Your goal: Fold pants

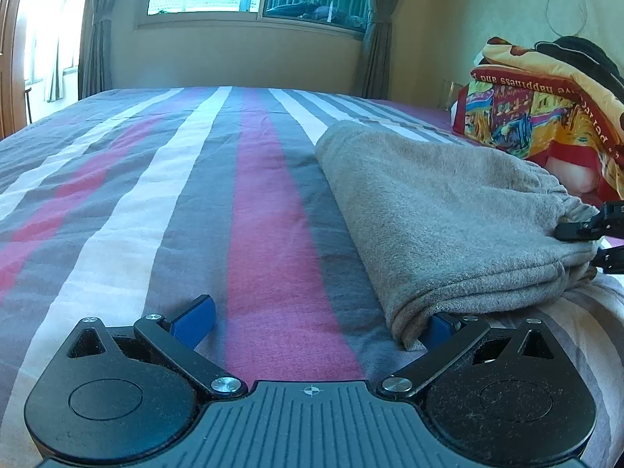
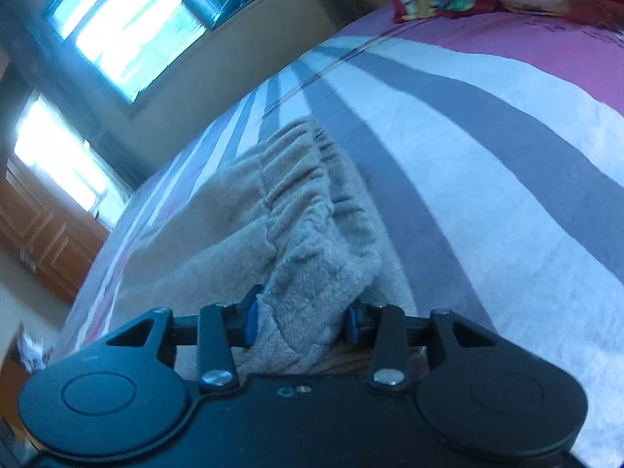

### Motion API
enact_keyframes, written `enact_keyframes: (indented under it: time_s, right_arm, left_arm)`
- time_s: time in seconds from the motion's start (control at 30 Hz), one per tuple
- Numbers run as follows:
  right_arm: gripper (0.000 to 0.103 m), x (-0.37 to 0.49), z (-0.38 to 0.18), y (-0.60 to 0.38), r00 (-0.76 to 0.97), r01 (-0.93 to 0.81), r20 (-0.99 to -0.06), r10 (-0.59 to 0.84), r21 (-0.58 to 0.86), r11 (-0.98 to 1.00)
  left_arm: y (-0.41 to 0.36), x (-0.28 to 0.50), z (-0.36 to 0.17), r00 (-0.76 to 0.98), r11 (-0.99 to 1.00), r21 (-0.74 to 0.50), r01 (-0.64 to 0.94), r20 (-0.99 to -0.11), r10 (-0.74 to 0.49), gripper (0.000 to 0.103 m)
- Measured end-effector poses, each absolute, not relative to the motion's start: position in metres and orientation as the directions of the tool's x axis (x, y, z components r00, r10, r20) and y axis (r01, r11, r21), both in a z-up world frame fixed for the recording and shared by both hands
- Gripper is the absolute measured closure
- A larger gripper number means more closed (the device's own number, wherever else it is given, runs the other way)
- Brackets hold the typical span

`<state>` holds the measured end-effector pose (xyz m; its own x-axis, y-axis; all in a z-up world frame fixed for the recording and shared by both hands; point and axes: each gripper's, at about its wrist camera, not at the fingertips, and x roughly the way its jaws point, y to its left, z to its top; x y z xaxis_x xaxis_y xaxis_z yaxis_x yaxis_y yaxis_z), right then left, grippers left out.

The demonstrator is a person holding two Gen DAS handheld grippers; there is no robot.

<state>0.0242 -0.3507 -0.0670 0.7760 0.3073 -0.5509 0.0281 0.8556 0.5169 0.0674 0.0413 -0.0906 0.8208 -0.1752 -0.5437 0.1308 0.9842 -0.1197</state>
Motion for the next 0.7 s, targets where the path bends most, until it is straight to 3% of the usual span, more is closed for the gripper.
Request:
enact_keyframes:
  time_s: [0.03,0.1,0.17,0.3,0.43,0.53,0.7]
  right_arm:
    - [0.060,0.024,-0.063,-0.350,0.770,0.018,-0.557,0.311,0.507,0.862]
    - [0.045,0.020,-0.056,-0.353,0.769,0.014,-0.557,0.314,0.506,0.863]
    - [0.037,0.009,-0.048,-0.354,0.786,0.004,-0.546,0.291,0.475,0.880]
    - [0.041,-0.014,-0.038,-0.359,0.798,-0.055,-0.523,0.299,0.432,0.900]
    - [0.038,-0.024,-0.020,-0.368,0.845,-0.050,-0.483,0.230,0.357,0.933]
    - [0.034,-0.008,-0.010,-0.367,0.857,-0.055,-0.467,0.219,0.339,0.939]
    - [0.036,0.030,-0.003,-0.343,0.859,-0.092,-0.469,0.204,0.251,0.964]
  left_arm:
    - [0.041,0.068,-0.090,0.819,0.984,-0.118,0.130,-0.546,-0.174,0.000]
    - [0.040,0.067,-0.088,0.815,0.986,-0.109,0.129,-0.555,-0.169,0.000]
    - [0.040,0.063,-0.085,0.807,0.984,-0.107,0.141,-0.563,-0.177,0.000]
    - [0.056,0.034,-0.085,0.817,0.978,-0.095,0.186,-0.538,-0.207,0.000]
    - [0.080,0.027,-0.070,0.847,0.969,-0.188,0.160,-0.478,-0.233,0.000]
    - [0.084,0.053,-0.052,0.860,0.952,-0.269,0.148,-0.439,-0.258,0.000]
    - [0.061,0.125,-0.042,0.820,0.928,-0.332,0.169,-0.475,-0.319,0.000]
